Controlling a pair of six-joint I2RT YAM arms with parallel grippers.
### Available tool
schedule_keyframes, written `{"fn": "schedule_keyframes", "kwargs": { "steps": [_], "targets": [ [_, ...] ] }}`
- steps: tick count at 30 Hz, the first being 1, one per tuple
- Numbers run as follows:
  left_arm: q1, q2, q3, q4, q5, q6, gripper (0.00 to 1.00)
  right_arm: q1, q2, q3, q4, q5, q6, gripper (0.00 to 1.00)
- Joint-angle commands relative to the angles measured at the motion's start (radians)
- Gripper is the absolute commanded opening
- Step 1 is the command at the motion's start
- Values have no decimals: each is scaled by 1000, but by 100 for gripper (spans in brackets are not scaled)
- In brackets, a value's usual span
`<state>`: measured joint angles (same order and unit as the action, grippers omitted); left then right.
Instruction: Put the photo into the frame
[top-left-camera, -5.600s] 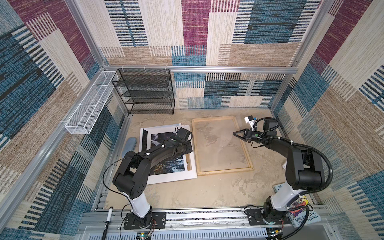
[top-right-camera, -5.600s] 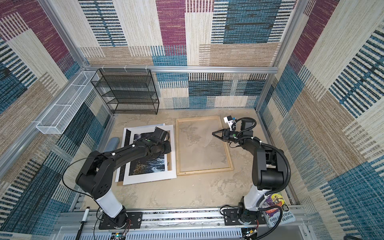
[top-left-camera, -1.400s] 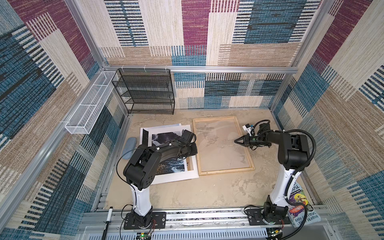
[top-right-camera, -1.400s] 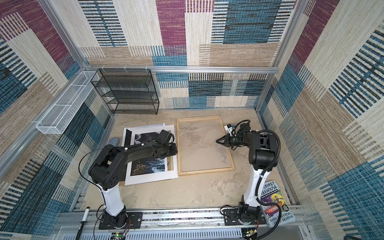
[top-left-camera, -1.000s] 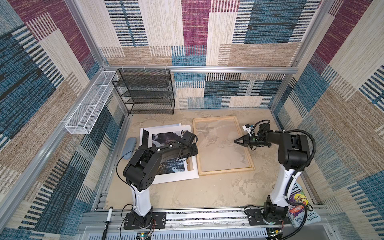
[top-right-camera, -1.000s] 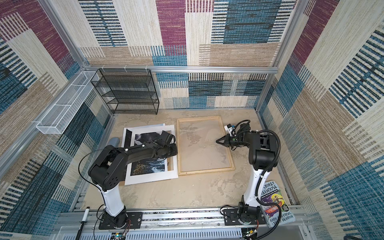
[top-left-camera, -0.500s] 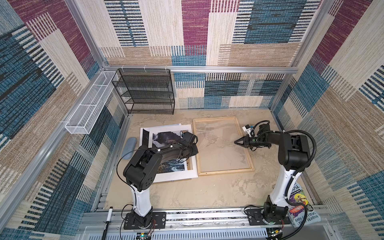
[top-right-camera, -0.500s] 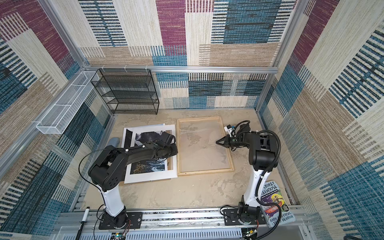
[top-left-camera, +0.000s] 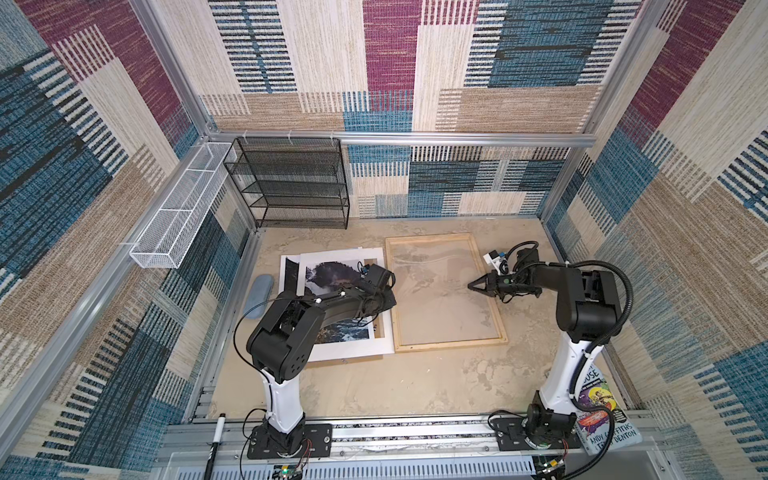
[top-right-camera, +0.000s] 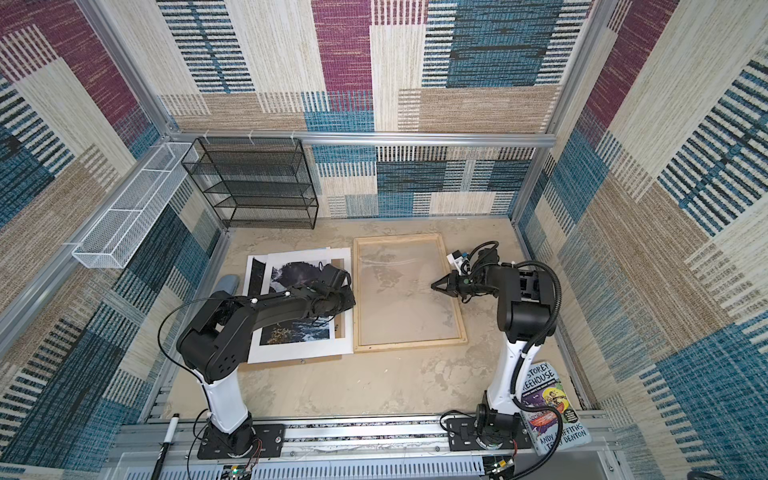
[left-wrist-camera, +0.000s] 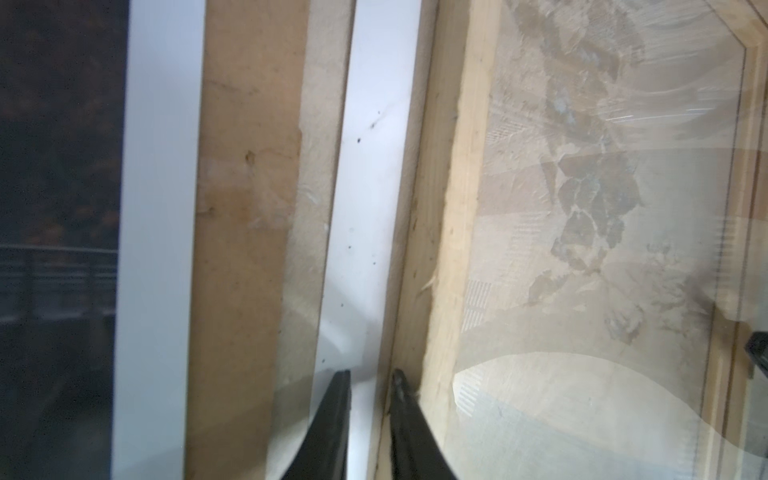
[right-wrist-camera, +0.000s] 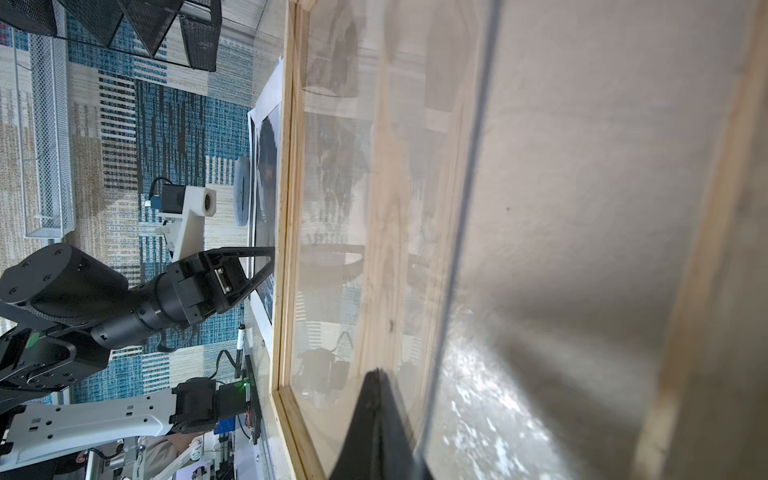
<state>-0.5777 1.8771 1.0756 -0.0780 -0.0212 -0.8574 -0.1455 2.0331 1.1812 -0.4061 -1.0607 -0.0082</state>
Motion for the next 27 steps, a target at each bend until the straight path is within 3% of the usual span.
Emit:
{"fn": "schedule_keyframes", "kwargs": {
  "steps": [1, 18, 27],
  "targets": [
    [1, 2, -7, -14, 13, 5, 24, 4, 7, -3, -13, 41, -16, 0],
    [-1, -15, -10, 19, 43, 47, 29, 3, 9, 9, -15, 51, -21, 2],
    [-2, -33, -19, 21, 38, 60, 29, 3, -11, 9, -13, 47, -21, 10]
  ]
}}
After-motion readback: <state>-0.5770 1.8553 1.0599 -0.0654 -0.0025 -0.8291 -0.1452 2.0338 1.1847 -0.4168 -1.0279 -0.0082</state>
